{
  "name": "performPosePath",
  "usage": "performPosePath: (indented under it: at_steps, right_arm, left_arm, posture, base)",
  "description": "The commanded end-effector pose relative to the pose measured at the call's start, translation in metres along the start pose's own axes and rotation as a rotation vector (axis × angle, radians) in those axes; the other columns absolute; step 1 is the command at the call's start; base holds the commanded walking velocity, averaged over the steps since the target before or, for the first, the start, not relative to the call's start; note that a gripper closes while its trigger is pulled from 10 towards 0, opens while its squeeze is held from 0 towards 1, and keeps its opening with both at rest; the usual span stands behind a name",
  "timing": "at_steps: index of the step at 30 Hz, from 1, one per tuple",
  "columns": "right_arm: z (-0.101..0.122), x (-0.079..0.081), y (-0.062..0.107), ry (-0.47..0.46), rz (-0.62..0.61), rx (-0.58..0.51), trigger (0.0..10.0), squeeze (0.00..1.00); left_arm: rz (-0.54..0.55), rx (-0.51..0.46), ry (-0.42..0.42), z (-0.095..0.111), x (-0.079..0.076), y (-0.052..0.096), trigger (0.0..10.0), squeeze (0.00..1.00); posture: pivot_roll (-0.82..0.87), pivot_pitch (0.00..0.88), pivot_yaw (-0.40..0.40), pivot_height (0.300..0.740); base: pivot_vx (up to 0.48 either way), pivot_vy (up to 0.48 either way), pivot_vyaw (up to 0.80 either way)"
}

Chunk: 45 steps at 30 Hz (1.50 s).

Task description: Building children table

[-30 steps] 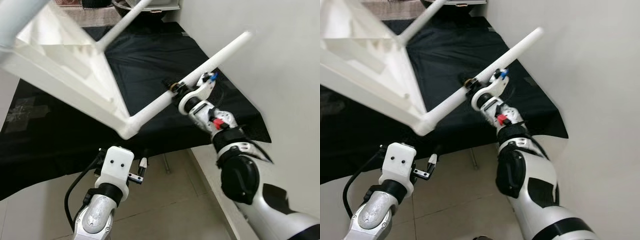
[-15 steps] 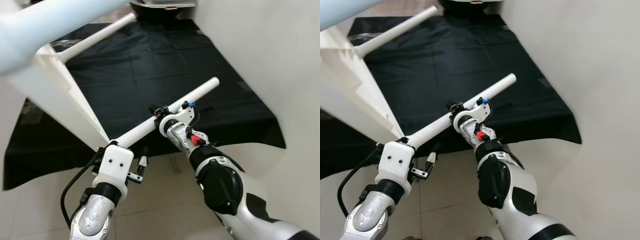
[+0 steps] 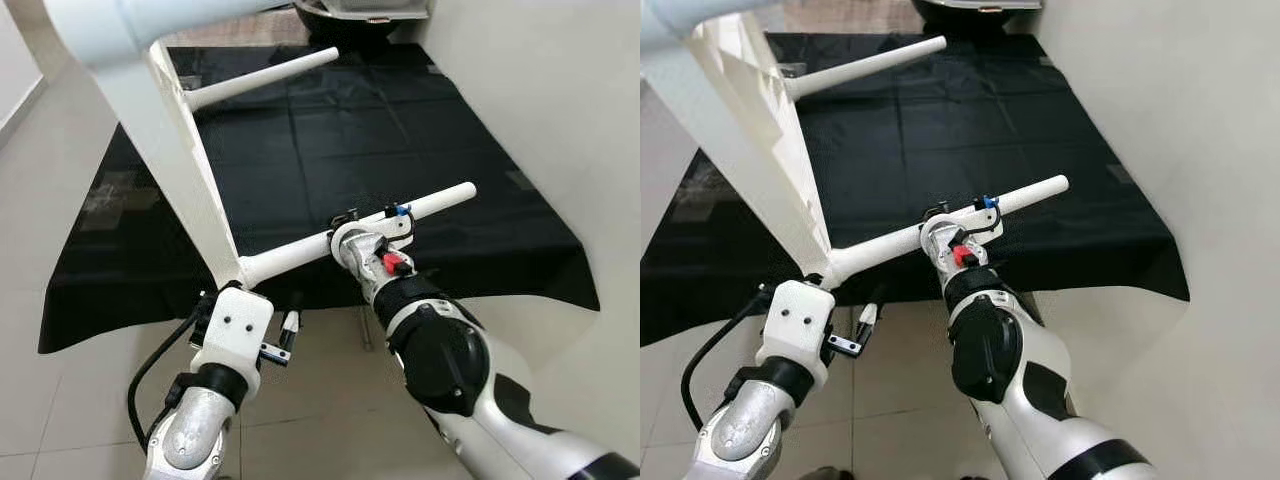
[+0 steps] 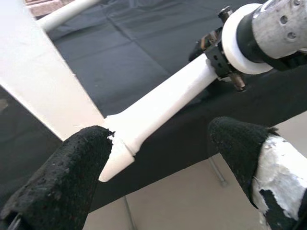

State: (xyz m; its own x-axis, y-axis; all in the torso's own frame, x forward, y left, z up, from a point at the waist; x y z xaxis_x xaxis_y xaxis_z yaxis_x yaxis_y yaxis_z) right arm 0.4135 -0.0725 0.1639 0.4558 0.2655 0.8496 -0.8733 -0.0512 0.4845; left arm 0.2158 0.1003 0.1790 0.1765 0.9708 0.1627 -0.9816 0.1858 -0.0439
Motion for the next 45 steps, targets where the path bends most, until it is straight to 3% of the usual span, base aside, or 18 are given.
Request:
performPosePath:
  at_steps: [1, 10, 13, 17, 26, 34, 40, 41, 42, 43, 45]
  right_arm:
    - [0.021, 0.005, 0.002, -0.114, -0.005, -0.112, 10.0, 0.0]
    - [0.014, 0.028, 0.007, -0.203, 0.094, -0.086, 10.0, 0.0]
    - [0.014, 0.049, 0.013, -0.237, 0.172, -0.066, 10.0, 0.0]
    - [0.018, 0.062, 0.017, -0.28, 0.22, -0.065, 10.0, 0.0]
    - [0.013, 0.062, 0.017, -0.257, 0.226, -0.052, 10.0, 0.0]
    - [-0.012, 0.054, 0.014, -0.152, 0.239, 0.026, 10.0, 0.0]
    - [-0.016, 0.049, 0.013, -0.133, 0.232, 0.034, 10.0, 0.0]
    - [-0.017, 0.046, 0.012, -0.123, 0.23, 0.037, 10.0, 0.28]
    - [-0.018, 0.044, 0.012, -0.119, 0.229, 0.04, 10.0, 0.28]
    - [-0.02, 0.044, 0.012, -0.116, 0.237, 0.048, 10.0, 1.0]
    - [-0.021, 0.043, 0.012, -0.108, 0.239, 0.05, 10.0, 1.0]
  left_arm:
    - [0.008, 0.012, -0.006, -0.001, -0.001, 0.0, 10.0, 0.0]
    - [0.013, 0.021, -0.005, -0.002, 0.0, 0.001, 10.0, 0.0]
    - [0.004, 0.009, -0.018, 0.001, 0.001, -0.001, 10.0, 0.0]
    - [-0.007, -0.022, -0.034, 0.008, 0.003, -0.004, 10.0, 0.0]
    - [-0.026, -0.025, -0.038, 0.008, 0.0, -0.002, 10.0, 0.0]
    - [-0.003, -0.004, -0.021, 0.005, 0.002, -0.004, 10.0, 0.0]
    - [0.0, -0.002, -0.021, 0.005, 0.003, -0.005, 10.0, 0.0]
    - [0.001, -0.001, -0.023, 0.005, 0.003, -0.005, 10.0, 0.0]
    - [0.002, 0.001, -0.023, 0.004, 0.003, -0.004, 10.0, 0.0]
    - [0.001, 0.002, -0.025, 0.004, 0.002, -0.004, 10.0, 0.0]
    - [0.001, 0.003, -0.026, 0.003, 0.002, -0.004, 10.0, 0.0]
  posture:
    - [0.15, 0.169, -0.083, 0.74]
    - [0.16, 0.171, -0.086, 0.74]
    - [0.16, 0.171, -0.087, 0.74]
    - [0.16, 0.173, -0.086, 0.74]
    - [0.16, 0.172, -0.085, 0.74]
    - [0.16, 0.17, -0.081, 0.74]
    - [0.16, 0.169, -0.081, 0.74]
    - [0.16, 0.165, -0.082, 0.74]
    - [0.16, 0.165, -0.082, 0.74]
    - [0.15, 0.16, -0.08, 0.74]
    - [0.15, 0.159, -0.08, 0.74]
  base:
    - [0.0, 0.0, 0.0]
    - [0.0, 0.0, 0.0]
    - [0.0, 0.0, 0.0]
    - [0.0, 0.0, 0.0]
    - [0.254, 0.0, 0.0]
    - [0.0, 0.0, 0.0]
    - [0.0, 0.0, 0.0]
    - [0.0, 0.0, 0.0]
    - [0.0, 0.0, 0.0]
    - [0.0, 0.0, 0.0]
    - [0.0, 0.0, 0.0]
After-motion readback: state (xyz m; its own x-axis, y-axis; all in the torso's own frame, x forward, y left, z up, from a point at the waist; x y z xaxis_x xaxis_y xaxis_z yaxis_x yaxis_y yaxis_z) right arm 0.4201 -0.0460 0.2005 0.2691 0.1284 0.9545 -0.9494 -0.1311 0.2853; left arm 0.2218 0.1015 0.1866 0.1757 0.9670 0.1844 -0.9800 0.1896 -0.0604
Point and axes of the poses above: a point about 5 cm out from each wrist's last joint towards the gripper, its own y axis pointing back from the gripper into the wrist, its own z axis along the axis of the wrist's last joint, x = y × z, the point moved 1 cm from there along -y, pointing out of the wrist towards the gripper, and after that the axes turned 2 degrees about y, right-handed, at the moved point
